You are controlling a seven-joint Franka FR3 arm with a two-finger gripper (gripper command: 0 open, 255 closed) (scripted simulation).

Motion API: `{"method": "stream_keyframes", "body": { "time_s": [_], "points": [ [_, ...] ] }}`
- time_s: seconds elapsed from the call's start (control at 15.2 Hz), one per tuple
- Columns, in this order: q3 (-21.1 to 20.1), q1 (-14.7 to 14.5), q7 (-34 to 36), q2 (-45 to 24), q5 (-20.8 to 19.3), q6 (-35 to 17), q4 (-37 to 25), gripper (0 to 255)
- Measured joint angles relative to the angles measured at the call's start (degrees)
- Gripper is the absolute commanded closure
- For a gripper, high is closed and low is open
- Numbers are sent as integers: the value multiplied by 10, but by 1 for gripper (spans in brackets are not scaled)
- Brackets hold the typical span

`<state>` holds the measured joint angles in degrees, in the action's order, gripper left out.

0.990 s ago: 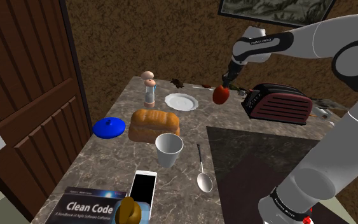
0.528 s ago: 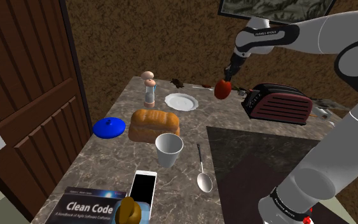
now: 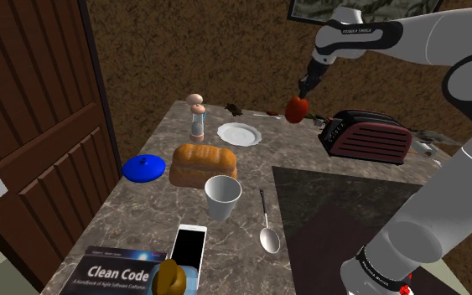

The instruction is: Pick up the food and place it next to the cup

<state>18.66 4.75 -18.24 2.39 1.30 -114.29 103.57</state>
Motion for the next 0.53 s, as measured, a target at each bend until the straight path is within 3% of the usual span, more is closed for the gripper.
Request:
{"method": "stream_keyframes", "body": {
  "time_s": [0.53],
  "points": [
    [-3, -3, 8, 2, -2, 53, -51, 255]
  ]
}}
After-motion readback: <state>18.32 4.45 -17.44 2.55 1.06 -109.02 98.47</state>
